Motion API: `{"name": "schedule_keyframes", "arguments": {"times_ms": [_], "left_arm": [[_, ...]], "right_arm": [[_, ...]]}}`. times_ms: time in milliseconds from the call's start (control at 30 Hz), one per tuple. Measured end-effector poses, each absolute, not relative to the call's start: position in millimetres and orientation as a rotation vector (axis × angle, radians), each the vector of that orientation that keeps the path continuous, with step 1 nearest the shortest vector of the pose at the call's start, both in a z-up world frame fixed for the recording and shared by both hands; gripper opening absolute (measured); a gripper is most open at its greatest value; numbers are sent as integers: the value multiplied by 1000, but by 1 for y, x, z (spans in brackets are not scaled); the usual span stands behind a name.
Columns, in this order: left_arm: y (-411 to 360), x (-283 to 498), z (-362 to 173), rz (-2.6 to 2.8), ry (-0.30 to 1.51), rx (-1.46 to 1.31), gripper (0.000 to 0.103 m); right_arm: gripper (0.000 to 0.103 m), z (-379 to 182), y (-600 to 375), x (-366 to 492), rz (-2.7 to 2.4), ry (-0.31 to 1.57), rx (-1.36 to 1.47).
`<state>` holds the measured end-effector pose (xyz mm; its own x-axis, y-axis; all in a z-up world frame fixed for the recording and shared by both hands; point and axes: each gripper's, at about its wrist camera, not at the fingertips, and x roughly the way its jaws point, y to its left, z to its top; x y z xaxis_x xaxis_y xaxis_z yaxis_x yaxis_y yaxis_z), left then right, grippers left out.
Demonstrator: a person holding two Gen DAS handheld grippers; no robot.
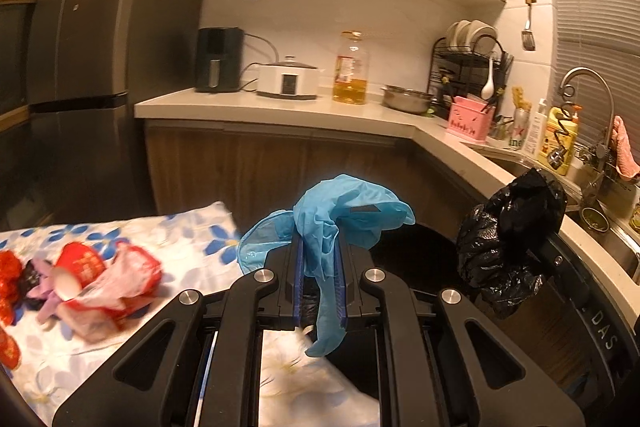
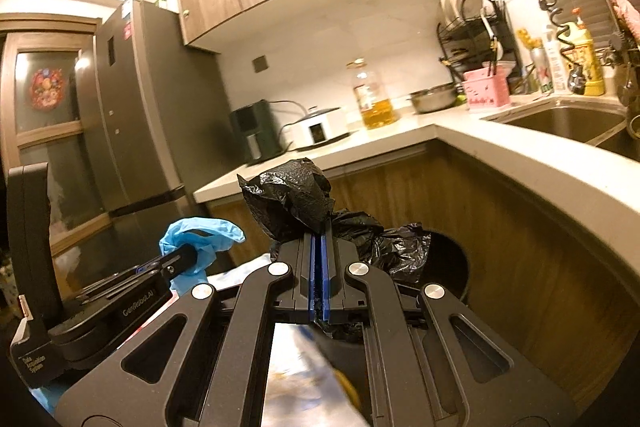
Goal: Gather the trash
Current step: 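Carry the blue glove and black bag in both tools over the black bin, then open both tools to drop the glove and black bag into the bin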
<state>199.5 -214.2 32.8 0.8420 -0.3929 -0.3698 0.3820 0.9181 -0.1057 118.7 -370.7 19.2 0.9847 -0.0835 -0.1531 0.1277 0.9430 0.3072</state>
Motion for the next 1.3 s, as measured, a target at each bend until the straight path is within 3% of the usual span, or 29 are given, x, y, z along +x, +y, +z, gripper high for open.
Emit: {"name": "schedule_keyframes", "arguments": {"times_ms": [467,1300], "left_arm": [[-271,228,25,-458,401,-8,13],[-296,255,12,-496,428,6,14]], "right_arm": [[3,19,-410,148,-127,166,308],[3,15,-430,181,-149,195,309]]}}
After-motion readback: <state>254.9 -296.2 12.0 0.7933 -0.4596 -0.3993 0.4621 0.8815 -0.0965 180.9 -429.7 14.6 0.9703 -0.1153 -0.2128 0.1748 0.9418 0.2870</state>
